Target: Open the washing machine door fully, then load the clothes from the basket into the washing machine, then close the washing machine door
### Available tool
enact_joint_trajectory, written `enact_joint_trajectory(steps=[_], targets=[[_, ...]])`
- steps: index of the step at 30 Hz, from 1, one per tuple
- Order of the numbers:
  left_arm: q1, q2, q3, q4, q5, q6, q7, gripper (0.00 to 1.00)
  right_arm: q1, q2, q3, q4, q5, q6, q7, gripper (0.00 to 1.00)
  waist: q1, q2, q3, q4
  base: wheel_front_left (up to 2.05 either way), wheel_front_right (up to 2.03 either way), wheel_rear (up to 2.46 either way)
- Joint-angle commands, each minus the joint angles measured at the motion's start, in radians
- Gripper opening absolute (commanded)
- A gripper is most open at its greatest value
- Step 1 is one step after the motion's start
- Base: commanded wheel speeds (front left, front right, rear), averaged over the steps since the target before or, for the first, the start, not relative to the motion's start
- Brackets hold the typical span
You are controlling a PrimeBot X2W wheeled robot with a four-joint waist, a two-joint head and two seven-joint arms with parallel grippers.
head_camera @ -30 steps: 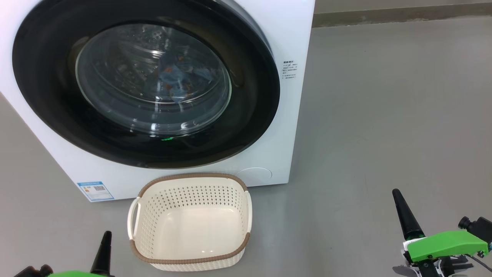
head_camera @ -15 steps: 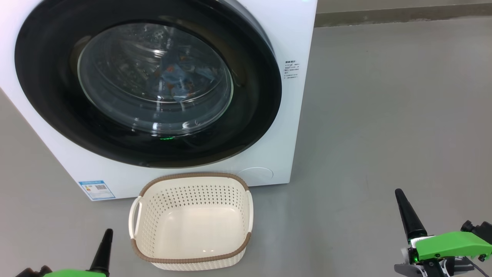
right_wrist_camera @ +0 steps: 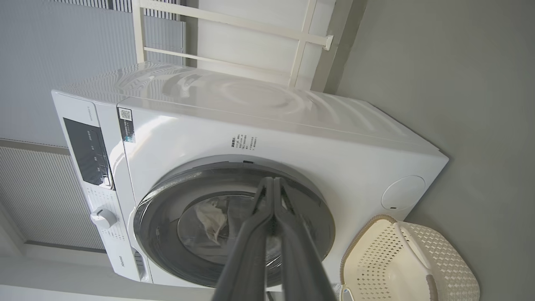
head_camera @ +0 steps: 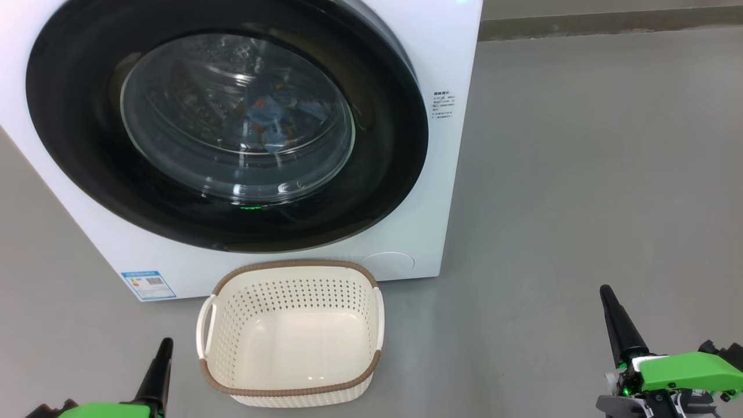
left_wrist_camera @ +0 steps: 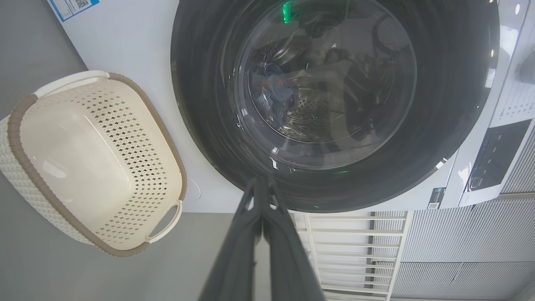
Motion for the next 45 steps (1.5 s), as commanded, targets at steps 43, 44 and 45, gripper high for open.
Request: enact_joint_trajectory(steps=[43,44,45], targets=[[-0.061,0.002,0.052,-0.033,-0.141,-0.003,0.047,0.0,-0.005,0.018,-0.02,-0.034,0.144,0.001,0.049,0.0,-0.0001,0.0,0.001,0.005,0.0,0.0,0.0],[-0.061,0.002,0.052,-0.033,-0.141,-0.003,0.047,0.0,-0.005,0.018,-0.02,-0.034,0.144,0.001,0.049,0.0,-0.0001,0.0,0.001,0.005,0.0,0.0,0.0],[-0.061,0.002,0.052,-0.033,-0.141,-0.003,0.047,0.0,-0.005,0.018,-0.02,-0.034,0.144,0.001,0.049,0.0,-0.0001,0.0,0.001,0.005,0.0,0.0,0.0]])
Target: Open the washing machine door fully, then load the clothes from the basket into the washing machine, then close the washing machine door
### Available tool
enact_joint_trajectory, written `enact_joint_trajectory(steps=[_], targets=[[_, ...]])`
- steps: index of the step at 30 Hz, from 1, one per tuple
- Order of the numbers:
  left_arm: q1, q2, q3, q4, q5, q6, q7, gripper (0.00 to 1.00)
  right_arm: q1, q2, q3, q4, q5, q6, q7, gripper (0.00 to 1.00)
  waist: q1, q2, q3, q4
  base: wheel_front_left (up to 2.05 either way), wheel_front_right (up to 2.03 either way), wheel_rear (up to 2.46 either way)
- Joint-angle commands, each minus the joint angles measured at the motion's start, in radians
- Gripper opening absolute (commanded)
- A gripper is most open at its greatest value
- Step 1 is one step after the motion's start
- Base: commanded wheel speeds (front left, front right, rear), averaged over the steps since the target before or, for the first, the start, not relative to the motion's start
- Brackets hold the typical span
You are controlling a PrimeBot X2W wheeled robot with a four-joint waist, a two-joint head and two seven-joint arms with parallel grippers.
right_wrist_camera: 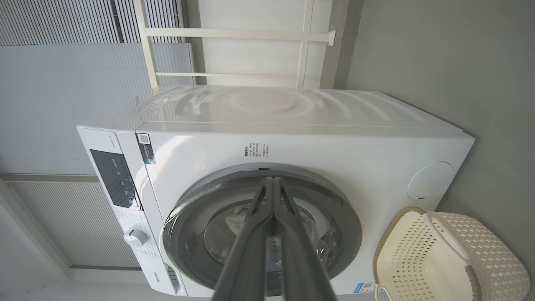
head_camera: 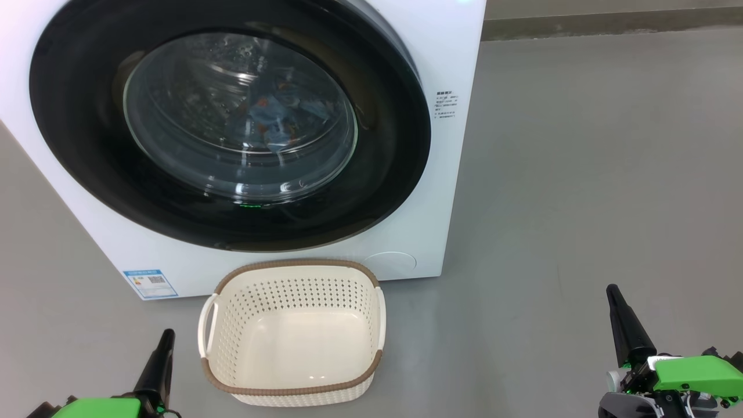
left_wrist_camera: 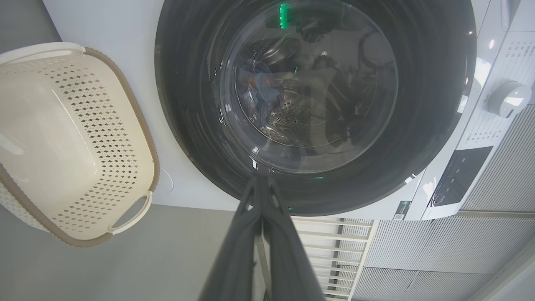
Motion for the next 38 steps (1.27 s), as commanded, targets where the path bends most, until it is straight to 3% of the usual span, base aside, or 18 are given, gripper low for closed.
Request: enact_joint_trajectory(steps=[1,38], targets=[[-0.042,0.013,0.035,-0.029,-0.008,-0.003,0.006,0.0,-0.006,-0.001,0.022,-0.03,0.002,0.002,0.007,0.0,0.0,-0.0001,0.0,0.0,0.0,0.0,0.0],[-0.042,0.013,0.035,-0.029,-0.008,-0.003,0.006,0.0,-0.006,0.0,0.021,-0.03,0.001,0.002,0.008,0.0,0.0,-0.0001,0.0,0.0,0.0,0.0,0.0]])
